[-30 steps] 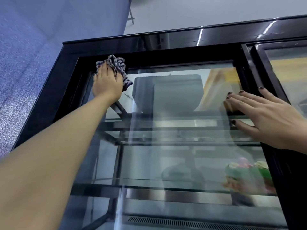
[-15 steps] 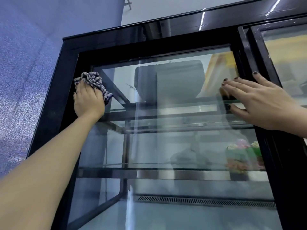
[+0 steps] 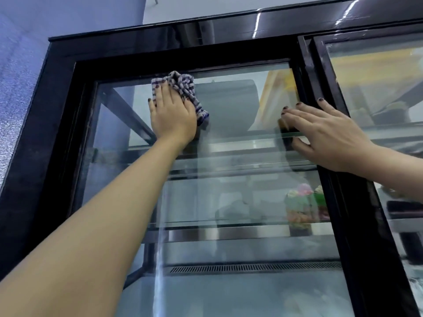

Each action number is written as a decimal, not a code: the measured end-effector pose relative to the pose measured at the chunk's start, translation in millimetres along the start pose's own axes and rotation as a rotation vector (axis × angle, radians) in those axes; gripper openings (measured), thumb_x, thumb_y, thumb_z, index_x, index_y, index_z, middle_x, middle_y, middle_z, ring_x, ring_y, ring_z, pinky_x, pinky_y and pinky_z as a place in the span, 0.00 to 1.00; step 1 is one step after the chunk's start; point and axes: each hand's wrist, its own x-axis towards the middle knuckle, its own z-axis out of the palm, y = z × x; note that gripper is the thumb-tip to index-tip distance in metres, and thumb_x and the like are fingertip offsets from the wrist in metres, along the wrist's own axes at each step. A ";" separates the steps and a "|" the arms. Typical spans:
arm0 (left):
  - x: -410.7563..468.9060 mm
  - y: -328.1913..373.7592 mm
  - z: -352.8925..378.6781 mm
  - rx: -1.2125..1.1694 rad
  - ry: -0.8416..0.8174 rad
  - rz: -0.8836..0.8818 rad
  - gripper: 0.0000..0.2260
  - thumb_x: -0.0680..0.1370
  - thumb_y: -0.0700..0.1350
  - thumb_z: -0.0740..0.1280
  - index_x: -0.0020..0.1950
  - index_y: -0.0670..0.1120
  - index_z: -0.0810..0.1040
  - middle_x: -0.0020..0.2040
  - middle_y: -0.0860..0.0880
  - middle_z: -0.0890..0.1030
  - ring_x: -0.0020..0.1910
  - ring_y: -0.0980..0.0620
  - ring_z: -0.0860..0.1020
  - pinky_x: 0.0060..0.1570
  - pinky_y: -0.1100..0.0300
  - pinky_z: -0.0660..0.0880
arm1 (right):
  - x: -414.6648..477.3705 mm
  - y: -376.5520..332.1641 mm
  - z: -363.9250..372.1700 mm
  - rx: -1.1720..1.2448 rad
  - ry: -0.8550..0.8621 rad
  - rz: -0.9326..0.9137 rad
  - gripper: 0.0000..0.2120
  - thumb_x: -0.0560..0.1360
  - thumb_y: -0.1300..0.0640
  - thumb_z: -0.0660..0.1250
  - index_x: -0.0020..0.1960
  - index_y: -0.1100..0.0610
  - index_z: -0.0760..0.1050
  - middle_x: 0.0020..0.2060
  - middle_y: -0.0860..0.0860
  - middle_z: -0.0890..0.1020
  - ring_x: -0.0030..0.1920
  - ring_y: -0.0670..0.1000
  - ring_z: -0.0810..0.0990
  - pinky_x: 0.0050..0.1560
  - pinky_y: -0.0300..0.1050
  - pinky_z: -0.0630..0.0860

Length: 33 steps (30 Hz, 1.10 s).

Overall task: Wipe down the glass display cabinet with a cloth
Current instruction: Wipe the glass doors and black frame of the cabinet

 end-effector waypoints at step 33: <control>2.7 -160.3 -31.9 0.076 0.066 -0.083 0.23 0.82 0.47 0.54 0.70 0.31 0.61 0.71 0.32 0.63 0.70 0.34 0.60 0.68 0.41 0.57 | -0.7 0.9 6.0 -0.015 0.028 0.019 0.31 0.72 0.46 0.46 0.73 0.55 0.64 0.72 0.53 0.66 0.73 0.53 0.62 0.74 0.53 0.49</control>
